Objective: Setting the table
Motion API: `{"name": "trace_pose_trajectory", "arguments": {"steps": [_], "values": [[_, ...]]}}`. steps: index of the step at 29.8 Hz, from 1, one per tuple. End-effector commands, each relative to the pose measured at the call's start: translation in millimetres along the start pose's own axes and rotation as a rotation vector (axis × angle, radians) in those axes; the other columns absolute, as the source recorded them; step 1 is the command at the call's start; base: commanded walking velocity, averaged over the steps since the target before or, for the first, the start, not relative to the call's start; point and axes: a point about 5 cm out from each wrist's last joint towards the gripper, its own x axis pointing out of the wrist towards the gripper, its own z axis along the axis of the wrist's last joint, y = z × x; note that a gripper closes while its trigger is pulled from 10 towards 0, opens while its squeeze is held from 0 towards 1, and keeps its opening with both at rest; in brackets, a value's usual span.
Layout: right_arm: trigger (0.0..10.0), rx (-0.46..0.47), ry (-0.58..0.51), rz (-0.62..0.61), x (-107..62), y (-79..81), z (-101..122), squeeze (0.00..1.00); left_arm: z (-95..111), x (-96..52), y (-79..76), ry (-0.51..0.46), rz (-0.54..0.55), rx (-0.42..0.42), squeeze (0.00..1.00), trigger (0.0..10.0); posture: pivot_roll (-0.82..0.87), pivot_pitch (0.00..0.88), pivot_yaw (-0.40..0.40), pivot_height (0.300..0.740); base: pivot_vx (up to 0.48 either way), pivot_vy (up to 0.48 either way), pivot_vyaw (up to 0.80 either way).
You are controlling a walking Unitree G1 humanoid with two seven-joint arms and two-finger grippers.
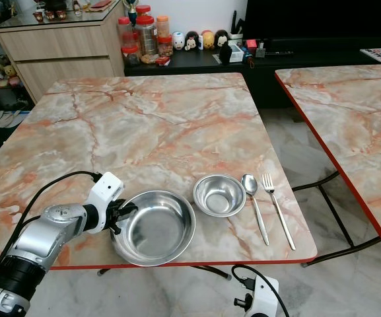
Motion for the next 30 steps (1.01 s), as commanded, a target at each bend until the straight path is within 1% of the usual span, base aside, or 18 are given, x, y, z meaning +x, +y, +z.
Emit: {"name": "trace_pose_trajectory", "arguments": {"steps": [1,3,4,5,6,8,10,11,14,15,17,21,23,24,27,28,29,30], "values": [[10.0,0.002,0.003,0.001,0.7,1.5,2,0.00,1,-2.9,6.0,0.001,0.036,0.009,0.00,0.0,-0.02,0.000,0.047,0.740,0.000,0.000,0.00],[10.0,0.003,0.003,-0.001,0.7,1.3,1,0.00,4,-2.3,8.4,-0.027,0.059,-0.015,0.00,0.0,-0.02,0.000,0.047,0.740,0.000,0.000,0.00],[10.0,0.003,0.004,-0.001,0.6,1.2,1,0.00,7,-1.8,10.9,-0.061,0.081,-0.047,0.00,0.0,-0.02,0.000,0.047,0.740,0.000,0.000,0.00],[10.0,0.003,0.004,-0.002,0.6,1.1,1,0.00,10,-1.4,14.2,-0.099,0.108,-0.090,0.00,0.0,-0.02,0.000,0.047,0.740,0.000,0.000,0.00],[10.0,0.002,0.003,-0.002,0.7,1.3,2,0.00,18,-1.9,21.7,-0.197,0.163,-0.179,0.00,0.0,-0.02,0.000,0.049,0.740,0.000,0.000,0.00],[10.0,0.001,0.003,-0.001,0.8,1.5,2,0.00,22,-3.3,28.2,-0.273,0.210,-0.250,0.00,0.0,-0.02,0.000,0.048,0.740,0.000,0.000,0.00],[10.0,0.000,0.003,-0.001,0.7,1.5,2,0.00,23,-4.6,33.6,-0.319,0.257,-0.297,0.00,0.0,-0.03,0.000,0.050,0.740,0.000,0.000,0.00],[10.0,0.000,0.003,0.000,0.7,1.5,2,0.00,20,-6.6,40.3,-0.359,0.324,-0.343,0.00,0.0,-0.03,0.000,0.050,0.740,0.000,0.000,0.00],[10.0,0.000,0.002,-0.001,0.6,1.0,1,0.00,14,-9.5,47.4,-0.412,0.412,-0.420,0.00,0.0,-0.03,0.000,0.052,0.740,0.000,0.000,0.00],[10.0,0.000,0.002,-0.001,0.6,1.0,1,0.00,14,-9.5,47.4,-0.412,0.412,-0.420,0.00,0.0,-0.03,0.000,0.052,0.740,0.000,0.000,0.00],[10.0,0.000,0.002,-0.003,0.5,0.3,1,0.00,9,-12.4,53.3,-0.458,0.483,-0.498,0.00,0.0,-0.04,0.000,0.051,0.740,0.000,0.000,0.00],[10.0,0.000,0.002,-0.004,0.4,-0.5,1,0.00,7,-14.5,56.5,-0.496,0.535,-0.550,0.00,0.0,-0.03,0.000,0.045,0.740,0.000,0.000,0.00],[10.0,0.000,0.002,-0.004,0.4,-0.6,1,0.00,7,-14.5,56.6,-0.500,0.538,-0.554,0.00,0.0,-0.03,0.000,0.045,0.740,0.000,0.000,0.00],[10.0,0.001,0.002,-0.005,0.4,-1.0,1,0.00,5,-13.9,56.6,-0.518,0.554,-0.589,0.00,0.0,-0.03,0.000,0.041,0.740,0.000,0.000,0.00],[10.0,0.001,0.001,-0.006,0.4,-1.3,1,0.00,4,-13.0,56.9,-0.530,0.567,-0.609,0.00,0.0,-0.03,0.000,0.041,0.740,0.000,0.000,0.00],[10.0,0.002,0.002,-0.007,0.3,-1.6,1,0.00,4,-13.1,56.9,-0.575,0.586,-0.652,0.00,1.5,-0.03,0.000,0.038,0.740,0.000,0.000,0.00],[10.0,0.002,0.002,-0.007,0.3,-1.8,1,0.00,3,-13.3,56.6,-0.608,0.603,-0.684,0.00,3.9,-0.03,0.000,0.037,0.740,0.000,0.000,0.00],[10.0,0.001,0.001,-0.008,0.2,-2.0,1,0.00,0,-13.2,55.8,-0.621,0.628,-0.687,0.00,10.0,-0.03,0.000,0.037,0.740,0.000,0.000,0.00]]}}
